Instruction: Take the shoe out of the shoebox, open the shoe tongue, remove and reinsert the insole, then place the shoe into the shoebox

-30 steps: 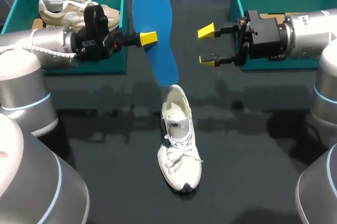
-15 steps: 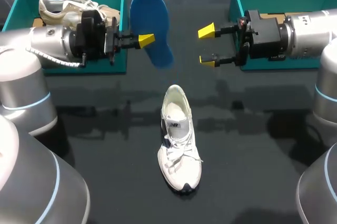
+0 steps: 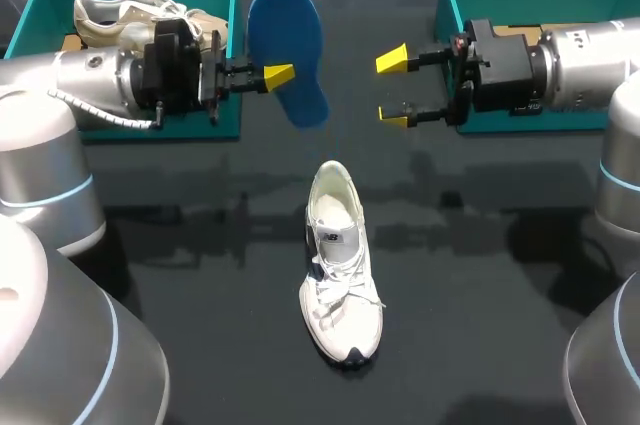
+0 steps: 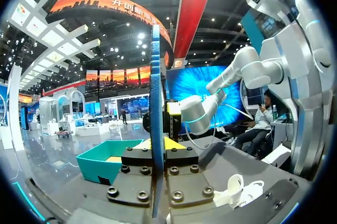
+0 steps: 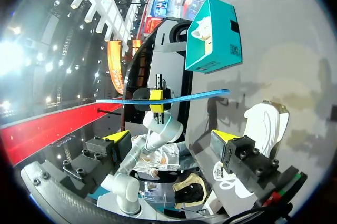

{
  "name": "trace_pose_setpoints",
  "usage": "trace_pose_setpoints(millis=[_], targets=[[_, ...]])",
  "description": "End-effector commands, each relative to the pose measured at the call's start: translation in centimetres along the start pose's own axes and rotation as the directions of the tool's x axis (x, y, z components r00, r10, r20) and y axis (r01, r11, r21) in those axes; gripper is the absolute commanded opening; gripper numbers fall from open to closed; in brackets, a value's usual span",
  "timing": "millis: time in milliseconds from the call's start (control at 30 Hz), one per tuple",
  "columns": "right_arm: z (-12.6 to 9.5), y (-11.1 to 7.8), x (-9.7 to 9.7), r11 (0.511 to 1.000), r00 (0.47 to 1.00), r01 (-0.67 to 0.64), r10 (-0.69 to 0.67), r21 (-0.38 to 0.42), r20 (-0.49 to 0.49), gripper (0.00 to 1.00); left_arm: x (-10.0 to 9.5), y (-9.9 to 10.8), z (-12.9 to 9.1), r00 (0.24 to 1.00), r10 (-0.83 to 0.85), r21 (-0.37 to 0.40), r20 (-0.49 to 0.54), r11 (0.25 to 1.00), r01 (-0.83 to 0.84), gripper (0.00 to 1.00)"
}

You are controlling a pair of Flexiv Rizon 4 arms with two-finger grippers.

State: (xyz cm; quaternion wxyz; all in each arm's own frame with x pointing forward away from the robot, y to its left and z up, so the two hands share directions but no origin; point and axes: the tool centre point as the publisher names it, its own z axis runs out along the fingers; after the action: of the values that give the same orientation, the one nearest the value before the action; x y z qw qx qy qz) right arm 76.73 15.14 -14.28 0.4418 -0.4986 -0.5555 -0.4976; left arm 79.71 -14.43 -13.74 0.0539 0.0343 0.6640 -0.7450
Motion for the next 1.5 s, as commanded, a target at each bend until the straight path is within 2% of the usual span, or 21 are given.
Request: trace_pose_setpoints(millis=[33, 100, 200, 300, 500, 667, 833, 1200, 1367, 1500], targets=[[0.1, 0.0, 0.0, 1.000, 1.000, -0.001, 0.001, -0.001, 0.002, 1.00, 0.0, 0.3, -0.1, 0.994, 0.112, 0.018, 0.017, 0.993, -0.113, 0.00], [0.1, 0.0, 0.0, 1.000, 1.000, -0.001, 0.001, -0.001, 0.002, 1.00, 0.2, 0.6, -0.1, 0.979, 0.200, 0.013, 0.029, 0.980, -0.201, 0.00], [0.1, 0.0, 0.0, 1.000, 1.000, -0.001, 0.001, -0.001, 0.002, 1.00, 0.5, 1.0, 0.0, 0.921, 0.387, -0.052, 0.042, 0.922, -0.385, 0.00], [0.1, 0.0, 0.0, 1.000, 1.000, -0.001, 0.001, -0.001, 0.002, 1.00, 0.4, 1.3, 0.1, 0.876, 0.481, -0.067, 0.038, 0.876, -0.478, 0.00], [0.1, 0.0, 0.0, 1.000, 1.000, -0.001, 0.001, -0.001, 0.002, 1.00, 0.1, 2.0, 0.6, 0.803, 0.596, -0.071, -0.005, 0.801, -0.595, 0.00], [0.1, 0.0, 0.1, 1.000, 1.000, -0.003, 0.003, 0.009, 0.008, 1.00, -0.1, 2.4, 0.9, 0.726, 0.688, -0.038, -0.022, 0.725, -0.688, 0.00], [0.5, 0.0, 0.5, 0.999, 0.999, -0.036, 0.034, 0.031, 0.036, 1.00, -0.2, 3.0, 1.5, 0.576, 0.817, -0.049, -0.032, 0.574, -0.817, 0.00], [1.4, -0.9, 0.6, 0.997, 0.997, -0.061, 0.059, 0.040, 0.054, 1.00, -0.7, 3.8, 2.4, 0.296, 0.954, -0.046, -0.047, 0.294, -0.955, 0.00], [2.4, -1.0, 0.3, 0.996, 0.995, -0.057, 0.051, 0.069, 0.081, 1.00, -0.8, 3.8, 2.7, 0.238, 0.969, -0.034, -0.071, 0.236, -0.971, 0.00], [3.0, -1.1, -0.1, 0.997, 0.996, -0.043, 0.037, 0.071, 0.081, 1.00, -1.0, 3.7, 2.9, 0.222, 0.972, -0.032, -0.079, 0.220, -0.975, 0.00]])
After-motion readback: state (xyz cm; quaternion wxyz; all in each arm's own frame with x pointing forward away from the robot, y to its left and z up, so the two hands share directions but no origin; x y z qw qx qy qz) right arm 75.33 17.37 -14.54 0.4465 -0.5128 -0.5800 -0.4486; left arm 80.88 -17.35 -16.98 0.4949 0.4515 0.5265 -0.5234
